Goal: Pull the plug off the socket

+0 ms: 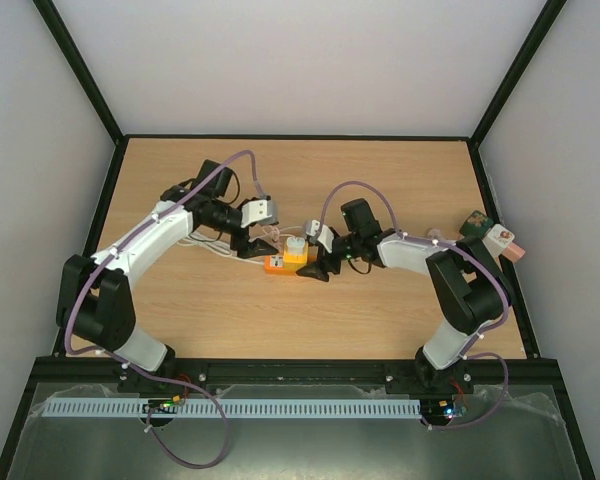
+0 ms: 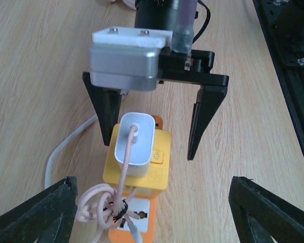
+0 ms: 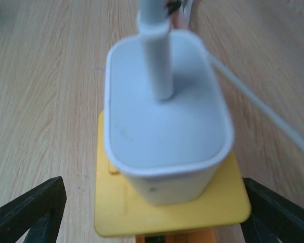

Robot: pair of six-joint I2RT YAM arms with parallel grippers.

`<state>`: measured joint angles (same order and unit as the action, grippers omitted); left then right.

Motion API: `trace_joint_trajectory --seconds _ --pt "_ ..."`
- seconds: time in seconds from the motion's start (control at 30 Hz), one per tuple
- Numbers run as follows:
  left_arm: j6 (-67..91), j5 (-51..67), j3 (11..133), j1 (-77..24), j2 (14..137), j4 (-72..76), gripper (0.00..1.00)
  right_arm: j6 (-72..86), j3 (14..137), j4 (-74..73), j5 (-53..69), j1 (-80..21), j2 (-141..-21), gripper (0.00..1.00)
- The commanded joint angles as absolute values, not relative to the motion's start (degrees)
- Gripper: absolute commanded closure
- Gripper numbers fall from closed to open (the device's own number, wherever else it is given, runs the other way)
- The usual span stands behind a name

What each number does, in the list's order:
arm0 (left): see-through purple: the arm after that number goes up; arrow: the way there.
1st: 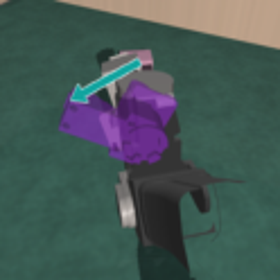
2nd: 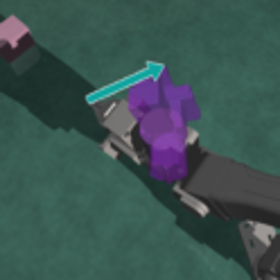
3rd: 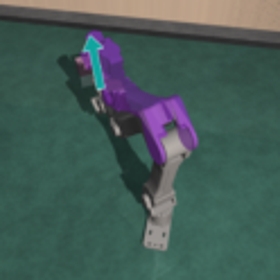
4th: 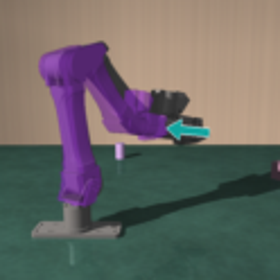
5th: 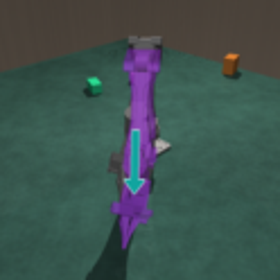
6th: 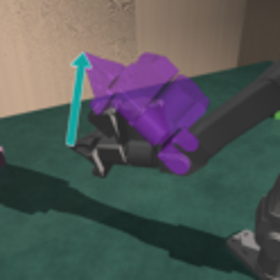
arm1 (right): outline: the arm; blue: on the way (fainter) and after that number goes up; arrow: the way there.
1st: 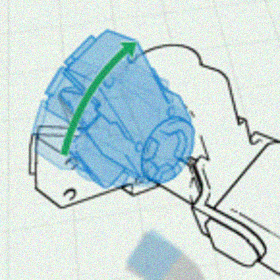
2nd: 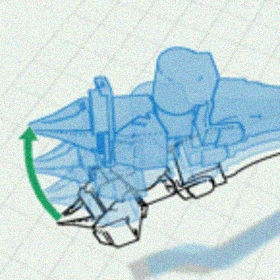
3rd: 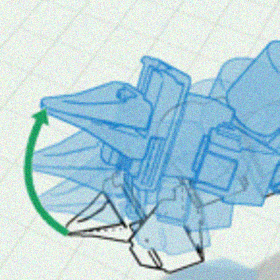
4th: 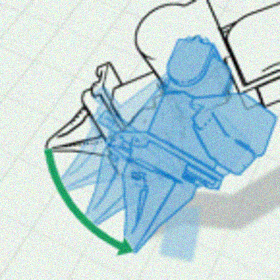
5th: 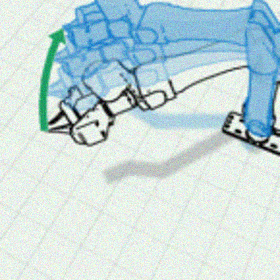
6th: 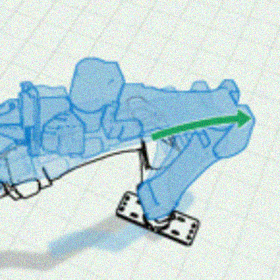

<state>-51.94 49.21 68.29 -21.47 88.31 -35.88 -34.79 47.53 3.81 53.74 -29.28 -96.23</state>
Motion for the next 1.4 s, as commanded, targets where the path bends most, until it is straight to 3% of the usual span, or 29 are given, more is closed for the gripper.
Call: trace_joint_trajectory --seconds 0.0,0.17,0.5,0.93,1.17,1.37 --pt "-52.10 49.70 68.49 -23.54 90.32 -32.79 0.17 -31.87 44.22 11.37 54.74 -29.59 -94.85 0.13" --pt "-54.51 47.58 68.70 -26.35 92.78 -32.45 0.21 -27.11 41.93 20.40 54.23 -29.56 -95.91 0.16" --pt "-56.32 44.63 68.73 -27.57 95.75 -29.89 0.27 -27.19 42.84 22.52 54.86 -29.85 -98.40 0.24" --pt "-55.59 43.33 64.90 -29.76 95.82 -25.08 0.48 -30.02 42.19 22.76 53.52 -30.94 -98.85 0.41" --pt "-55.07 43.62 65.19 -29.88 95.31 -24.98 0.63 -30.32 41.25 23.12 53.21 -30.94 -99.11 0.43" --pt "-54.46 44.61 67.07 -29.88 94.25 -26.93 0.72 -30.74 39.23 24.72 52.52 -30.94 -98.97 0.53"
